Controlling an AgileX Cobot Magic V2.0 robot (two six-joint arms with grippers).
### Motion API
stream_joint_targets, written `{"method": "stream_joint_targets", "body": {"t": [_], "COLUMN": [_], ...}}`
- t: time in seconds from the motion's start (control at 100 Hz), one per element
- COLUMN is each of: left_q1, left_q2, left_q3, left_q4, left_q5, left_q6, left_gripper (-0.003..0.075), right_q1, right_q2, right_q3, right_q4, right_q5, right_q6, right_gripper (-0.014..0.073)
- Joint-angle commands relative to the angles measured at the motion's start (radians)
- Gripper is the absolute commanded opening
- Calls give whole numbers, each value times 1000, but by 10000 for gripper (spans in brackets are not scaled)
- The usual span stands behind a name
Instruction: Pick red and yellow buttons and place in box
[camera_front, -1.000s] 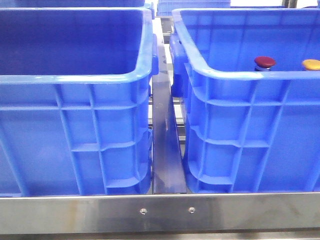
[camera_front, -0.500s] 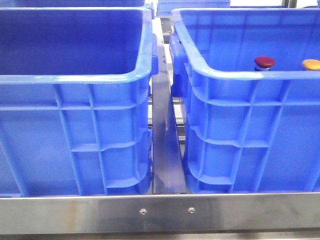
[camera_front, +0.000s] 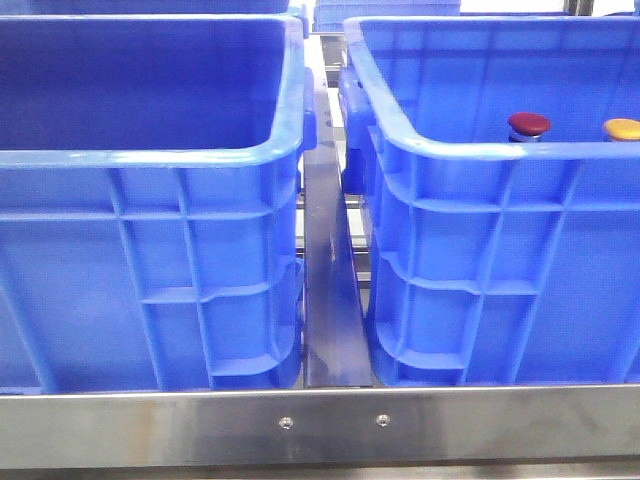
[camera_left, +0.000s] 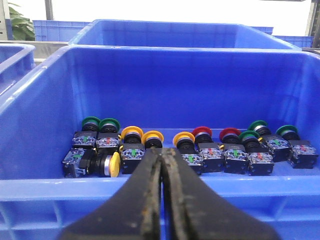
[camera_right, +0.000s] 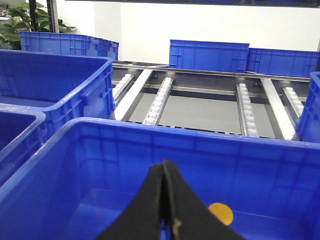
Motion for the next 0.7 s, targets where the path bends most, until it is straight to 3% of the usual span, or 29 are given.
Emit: {"method": "stream_joint_targets", "body": {"t": [0.0,0.69], "left_q1": [5,5], "left_q2": [-32,-32], "left_q3": [49,49], "left_q4": [0,0], "left_q5": [-88,-88], "left_q6": [-9,-9], "left_gripper": [-19,-19], "right_q1": [-1,-1], "right_q2": [-4,-4], "right_q3": [-26,-25], "right_q4": [114,114], "right_q5": [29,24], "right_q6": [-1,-1], "right_gripper": [-67,-67]}}
